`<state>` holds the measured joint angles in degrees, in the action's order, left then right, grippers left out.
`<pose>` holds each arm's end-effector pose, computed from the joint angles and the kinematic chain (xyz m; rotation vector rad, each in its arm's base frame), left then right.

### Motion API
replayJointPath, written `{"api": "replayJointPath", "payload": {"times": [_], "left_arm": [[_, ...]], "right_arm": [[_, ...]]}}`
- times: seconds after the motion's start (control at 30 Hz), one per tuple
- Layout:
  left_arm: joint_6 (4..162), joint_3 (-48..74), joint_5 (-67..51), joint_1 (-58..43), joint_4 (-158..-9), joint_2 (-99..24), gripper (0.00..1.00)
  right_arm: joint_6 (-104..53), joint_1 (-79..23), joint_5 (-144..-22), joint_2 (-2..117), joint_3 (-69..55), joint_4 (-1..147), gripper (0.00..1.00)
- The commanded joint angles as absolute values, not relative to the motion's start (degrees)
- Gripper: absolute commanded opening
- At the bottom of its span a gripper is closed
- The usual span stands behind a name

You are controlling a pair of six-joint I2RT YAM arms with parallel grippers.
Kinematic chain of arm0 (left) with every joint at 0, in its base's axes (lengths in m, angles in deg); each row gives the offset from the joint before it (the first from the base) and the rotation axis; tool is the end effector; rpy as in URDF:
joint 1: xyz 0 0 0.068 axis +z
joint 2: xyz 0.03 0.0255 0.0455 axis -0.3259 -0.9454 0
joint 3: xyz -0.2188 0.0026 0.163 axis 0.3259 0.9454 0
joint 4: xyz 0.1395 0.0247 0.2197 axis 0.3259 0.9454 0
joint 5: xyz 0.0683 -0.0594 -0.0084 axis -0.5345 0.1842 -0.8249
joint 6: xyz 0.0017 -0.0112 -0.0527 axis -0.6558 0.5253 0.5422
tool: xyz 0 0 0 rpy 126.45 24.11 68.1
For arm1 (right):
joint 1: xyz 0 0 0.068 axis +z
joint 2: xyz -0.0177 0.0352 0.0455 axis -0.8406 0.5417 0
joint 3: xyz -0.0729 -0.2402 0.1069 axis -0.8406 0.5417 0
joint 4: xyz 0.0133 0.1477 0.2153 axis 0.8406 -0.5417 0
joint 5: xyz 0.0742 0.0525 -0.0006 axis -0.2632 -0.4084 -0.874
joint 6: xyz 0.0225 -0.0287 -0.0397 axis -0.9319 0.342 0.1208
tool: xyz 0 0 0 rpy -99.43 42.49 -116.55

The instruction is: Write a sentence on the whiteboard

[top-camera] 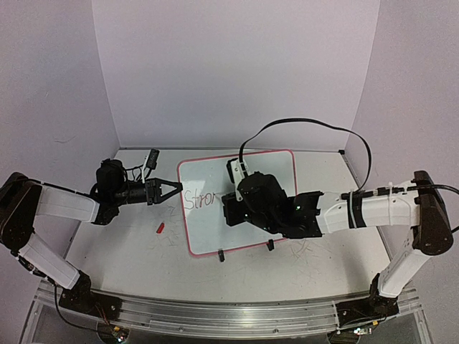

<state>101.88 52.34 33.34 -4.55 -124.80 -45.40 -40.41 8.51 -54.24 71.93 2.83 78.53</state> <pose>0.2526 -0.1399 0.2111 0.6074 1.7667 -1.4017 0.1705 0.3464 0.2602 -0.5345 1.9605 0.6069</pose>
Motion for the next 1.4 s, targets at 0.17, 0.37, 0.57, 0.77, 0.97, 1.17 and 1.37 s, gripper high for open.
{"api": "replayJointPath", "payload": {"times": [0.17,0.37,0.57,0.77,0.97,1.17,1.37], "left_arm": [[101.75,50.15,35.45,-5.26,-125.58,-44.76,0.0],[101.76,50.15,35.44,-5.25,-125.61,-44.78,0.0],[101.76,50.15,35.42,-5.29,-125.56,-44.84,0.0],[101.76,50.15,35.45,-5.25,-125.53,-44.85,0.0],[101.76,50.18,35.45,-5.24,-125.51,-44.84,0.0],[101.76,50.24,35.47,-5.27,-125.47,-44.82,0.0],[101.76,50.24,35.44,-5.3,-125.5,-44.78,0.0]], "right_arm": [[-42.5,7.67,-51.1,70.92,3.2,77.14,0.0],[-43.58,7.68,-51.46,70.6,4.22,76.63,0.0],[-44.39,7.66,-52.77,70.92,4.73,76.36,0.0],[-44.99,8.06,-54.64,71.59,5.46,76.29,0.0],[-45.99,8.67,-55.47,72.01,6.49,76.07,0.0],[-46.6,8.98,-55.44,71.86,6.92,75.95,0.0],[-45.06,8.98,-54.4,70.0,5.66,77.23,0.0]]}}
